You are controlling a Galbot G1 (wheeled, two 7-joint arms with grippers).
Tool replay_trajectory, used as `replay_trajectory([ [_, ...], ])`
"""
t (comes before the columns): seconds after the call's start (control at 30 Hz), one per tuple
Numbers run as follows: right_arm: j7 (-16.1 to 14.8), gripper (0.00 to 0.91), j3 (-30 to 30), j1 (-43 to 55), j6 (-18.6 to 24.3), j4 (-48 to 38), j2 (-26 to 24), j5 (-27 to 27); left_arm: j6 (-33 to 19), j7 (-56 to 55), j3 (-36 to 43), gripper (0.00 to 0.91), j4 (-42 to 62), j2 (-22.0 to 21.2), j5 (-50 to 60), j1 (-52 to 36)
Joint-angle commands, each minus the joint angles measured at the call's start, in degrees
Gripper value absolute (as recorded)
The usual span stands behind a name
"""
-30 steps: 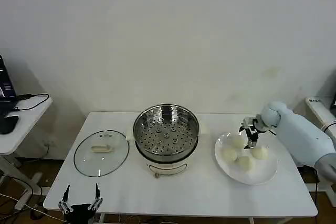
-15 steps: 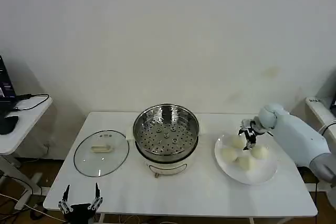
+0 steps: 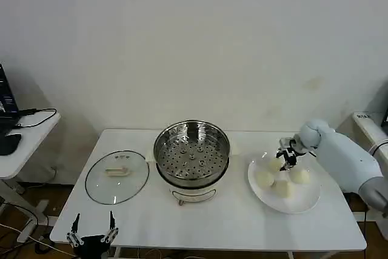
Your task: Take steamed baozi put them in steamer then cover it.
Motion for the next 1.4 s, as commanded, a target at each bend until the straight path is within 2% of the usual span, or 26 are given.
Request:
replay_trajectory([
  [0.03, 0.1, 0.595, -0.5, 1.3, -0.2, 4.5, -2.2, 1.6, 0.1, 0.0, 0.1, 0.907, 0.1, 0.1, 0.0, -0.1],
  [0.23, 0.1, 0.595, -5.1, 6.9, -1.2, 13.7, -8.2, 5.8, 0.3, 0.0, 0.4, 0.907, 0.3, 0.5, -0.1, -0.6],
  [0.4, 0.4, 0.605, -12.5, 16.4, -1.1, 21.4, -13.1, 10.4, 0.5, 0.1, 0.3, 0.907, 0.4, 1.5, -0.3, -1.2],
  [0.57, 0.5, 0.605, -19.2, 25.9, -0.8, 24.2, -13.6, 13.8, 1.0, 0.2, -0.3, 0.907, 0.4, 2.5, -1.2, -1.6],
  [0.77, 1.2, 0.605, -25.7, 35.6, -0.9, 25.5, -9.6, 18.8, 1.3, 0.2, -0.9, 0.907, 0.1, 3.0, -1.8, -1.6],
  [1.0, 3.2, 0.605, -30.0, 38.9, -0.2, 24.7, -0.5, 22.4, 1.4, 0.3, -1.5, 0.907, -0.2, 3.3, -2.1, -1.2],
  [1.23, 7.0, 0.605, -34.8, 39.3, 4.0, 23.6, 9.3, 25.8, 1.6, 0.3, -2.8, 0.907, -0.3, 3.3, -2.8, -1.0],
  [1.4, 8.5, 0.595, -38.2, 39.6, 7.0, 24.5, 13.0, 24.5, 1.6, 0.4, -3.6, 0.907, -0.7, 3.2, -3.3, -1.0],
])
